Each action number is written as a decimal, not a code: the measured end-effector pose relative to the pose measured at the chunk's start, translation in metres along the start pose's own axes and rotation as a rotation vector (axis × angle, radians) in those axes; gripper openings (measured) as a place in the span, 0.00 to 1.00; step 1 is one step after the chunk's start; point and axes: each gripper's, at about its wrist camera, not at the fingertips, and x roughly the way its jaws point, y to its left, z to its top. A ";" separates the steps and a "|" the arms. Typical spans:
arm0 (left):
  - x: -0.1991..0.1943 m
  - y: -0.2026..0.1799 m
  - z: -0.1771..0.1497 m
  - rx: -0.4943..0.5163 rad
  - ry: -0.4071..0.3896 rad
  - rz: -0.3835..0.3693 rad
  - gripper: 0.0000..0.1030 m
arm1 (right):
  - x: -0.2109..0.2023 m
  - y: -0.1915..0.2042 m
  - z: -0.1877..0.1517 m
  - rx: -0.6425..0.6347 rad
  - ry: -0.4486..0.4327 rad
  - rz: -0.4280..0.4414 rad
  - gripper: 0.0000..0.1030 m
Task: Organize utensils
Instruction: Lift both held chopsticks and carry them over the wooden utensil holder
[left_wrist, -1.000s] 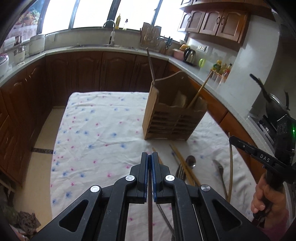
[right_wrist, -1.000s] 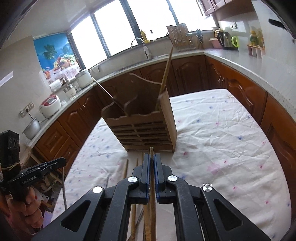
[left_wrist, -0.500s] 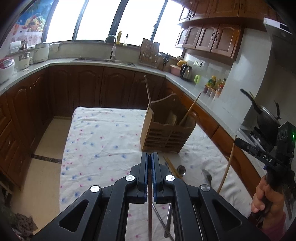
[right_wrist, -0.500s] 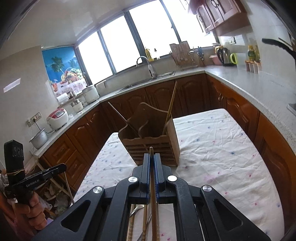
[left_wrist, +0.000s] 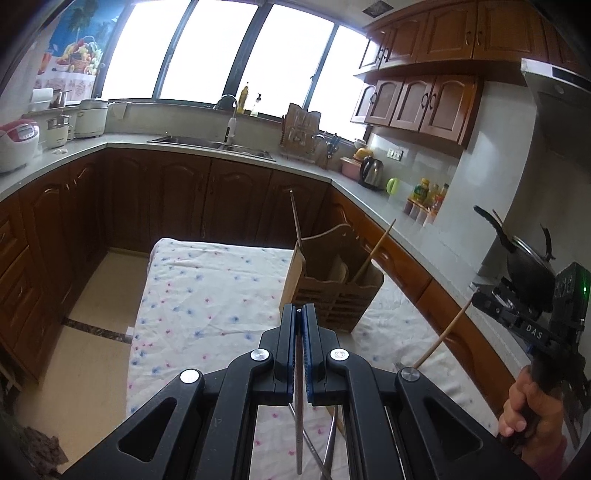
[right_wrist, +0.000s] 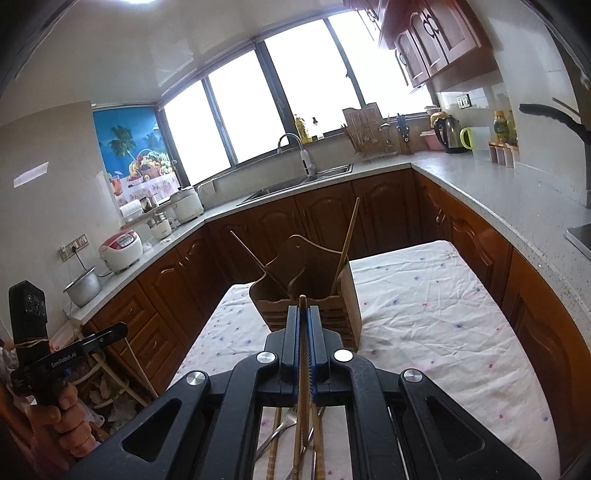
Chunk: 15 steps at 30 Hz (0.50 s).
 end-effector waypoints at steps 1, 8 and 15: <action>-0.001 0.001 0.001 -0.006 -0.010 -0.002 0.02 | 0.000 0.000 0.000 0.002 -0.004 0.002 0.03; -0.002 0.002 0.008 -0.013 -0.047 -0.004 0.02 | -0.007 0.001 0.008 0.003 -0.034 0.008 0.03; 0.005 0.003 0.014 -0.018 -0.066 -0.013 0.02 | -0.007 0.002 0.016 0.003 -0.057 0.007 0.03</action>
